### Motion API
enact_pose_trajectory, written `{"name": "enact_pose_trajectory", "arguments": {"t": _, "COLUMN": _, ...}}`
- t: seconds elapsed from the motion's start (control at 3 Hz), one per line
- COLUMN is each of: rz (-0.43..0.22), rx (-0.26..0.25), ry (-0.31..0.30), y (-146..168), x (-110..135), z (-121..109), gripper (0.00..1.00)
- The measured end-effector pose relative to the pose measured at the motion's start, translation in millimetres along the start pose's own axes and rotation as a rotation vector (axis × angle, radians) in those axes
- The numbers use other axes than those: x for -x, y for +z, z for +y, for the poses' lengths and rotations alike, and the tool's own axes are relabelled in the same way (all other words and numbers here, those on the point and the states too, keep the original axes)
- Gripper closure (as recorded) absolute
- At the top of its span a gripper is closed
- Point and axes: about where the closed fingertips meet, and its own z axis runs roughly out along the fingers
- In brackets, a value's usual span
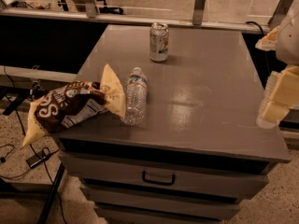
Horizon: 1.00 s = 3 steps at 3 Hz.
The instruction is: Move 7up can near brown chip bag
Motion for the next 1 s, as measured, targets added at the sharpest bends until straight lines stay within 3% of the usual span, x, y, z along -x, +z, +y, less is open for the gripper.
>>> {"name": "enact_pose_trajectory", "arguments": {"t": 0.33, "rz": 0.0, "rx": 0.0, "ry": 0.0, "y": 0, "x": 0, "z": 0, "gripper": 0.0}}
{"name": "enact_pose_trajectory", "arguments": {"t": 0.67, "rz": -0.033, "rx": 0.008, "ry": 0.001, "y": 8, "x": 8, "z": -28, "gripper": 0.0}}
{"name": "enact_pose_trajectory", "arguments": {"t": 1.0, "rz": -0.093, "rx": 0.009, "ry": 0.025, "y": 39, "x": 27, "z": -95, "gripper": 0.0}}
